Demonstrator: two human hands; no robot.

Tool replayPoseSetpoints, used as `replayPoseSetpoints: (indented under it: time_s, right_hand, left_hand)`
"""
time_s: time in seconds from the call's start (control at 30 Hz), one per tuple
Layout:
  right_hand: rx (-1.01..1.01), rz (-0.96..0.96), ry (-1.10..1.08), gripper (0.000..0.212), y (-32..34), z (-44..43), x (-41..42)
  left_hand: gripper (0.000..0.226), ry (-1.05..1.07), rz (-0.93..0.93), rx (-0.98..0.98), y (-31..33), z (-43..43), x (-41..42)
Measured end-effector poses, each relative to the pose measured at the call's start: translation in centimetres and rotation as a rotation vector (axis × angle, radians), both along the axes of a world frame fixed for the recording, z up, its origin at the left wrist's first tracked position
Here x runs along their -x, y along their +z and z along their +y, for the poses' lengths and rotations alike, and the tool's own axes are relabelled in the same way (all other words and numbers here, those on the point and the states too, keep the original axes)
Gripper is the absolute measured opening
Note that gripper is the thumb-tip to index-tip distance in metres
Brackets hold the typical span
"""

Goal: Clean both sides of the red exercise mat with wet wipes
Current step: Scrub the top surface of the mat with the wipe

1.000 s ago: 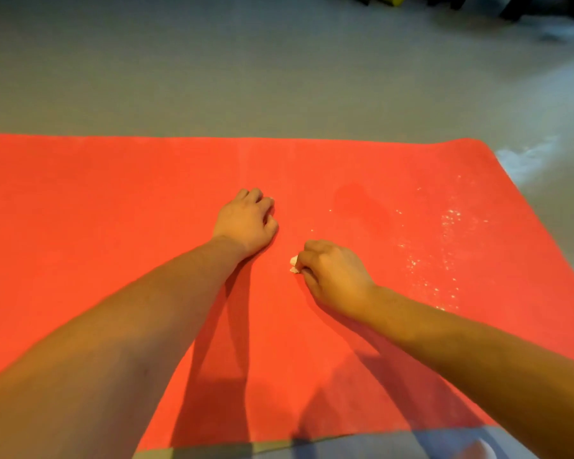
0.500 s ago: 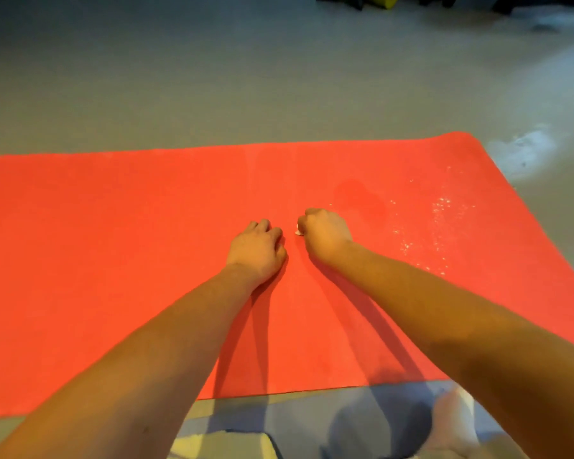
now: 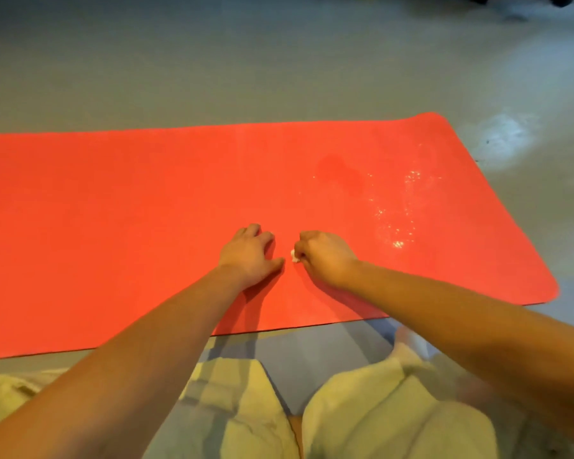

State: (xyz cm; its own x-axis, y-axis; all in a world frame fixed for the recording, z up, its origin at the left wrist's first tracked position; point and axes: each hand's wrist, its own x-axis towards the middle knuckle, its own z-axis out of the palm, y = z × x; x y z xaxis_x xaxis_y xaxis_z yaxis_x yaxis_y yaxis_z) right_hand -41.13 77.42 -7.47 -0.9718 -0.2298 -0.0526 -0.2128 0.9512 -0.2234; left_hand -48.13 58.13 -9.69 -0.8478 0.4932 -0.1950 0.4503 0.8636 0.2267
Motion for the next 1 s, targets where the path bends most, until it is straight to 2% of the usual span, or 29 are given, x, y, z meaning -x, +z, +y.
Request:
replayPoseSetpoints:
  time_s: [0.1,0.17,0.33,0.4,0.53,0.63,0.73,0.8,0.9,1.0]
  right_hand:
    - [-0.049,-0.014,-0.063,0.02,0.1,-0.5,1.3]
    - [-0.082,-0.014,-0.032,0.017,0.2,-0.9,0.1]
    - [-0.071,-0.045,0.274,0.004,-0.6,-0.7,-8.1]
    - [-0.054,-0.084,0.329,0.008,-0.8,-0.3,-9.7]
    - [0.038,-0.084,0.192,0.014,-0.3,0.0,-6.5]
    - [0.027,-0.037,0.07,0.015,-0.3,0.3,-3.6]
    - [-0.008,-0.023,0.055,0.016,-0.5,0.2,-3.2]
    - [-0.021,-0.031,0.102,0.016,-0.5,0.2,-4.4]
    - [-0.022,-0.061,0.284,0.011,-0.9,0.6,-7.4]
    - [-0.065,-0.046,0.432,0.003,-1.2,1.2,-8.6]
  left_hand:
    - [0.077,0.01,-0.072,-0.003,0.5,-0.3,-0.6]
    - [0.077,0.015,-0.104,0.017,1.3,-0.2,-0.4]
    - [0.074,0.048,-0.096,0.069,2.3,1.3,0.0]
    - [0.076,0.063,-0.092,0.077,2.3,2.0,0.0]
    - [0.083,0.088,-0.108,0.09,2.2,2.7,0.1]
    - [0.094,0.084,-0.117,0.088,2.0,2.7,0.3]
    - [0.108,0.051,-0.138,0.106,2.1,2.7,0.8]
    - [0.116,0.031,-0.158,0.133,2.2,2.8,1.4]
    - [0.124,-0.008,-0.182,0.185,2.5,2.6,2.4]
    - [0.124,-0.03,-0.185,0.197,2.9,2.9,3.2]
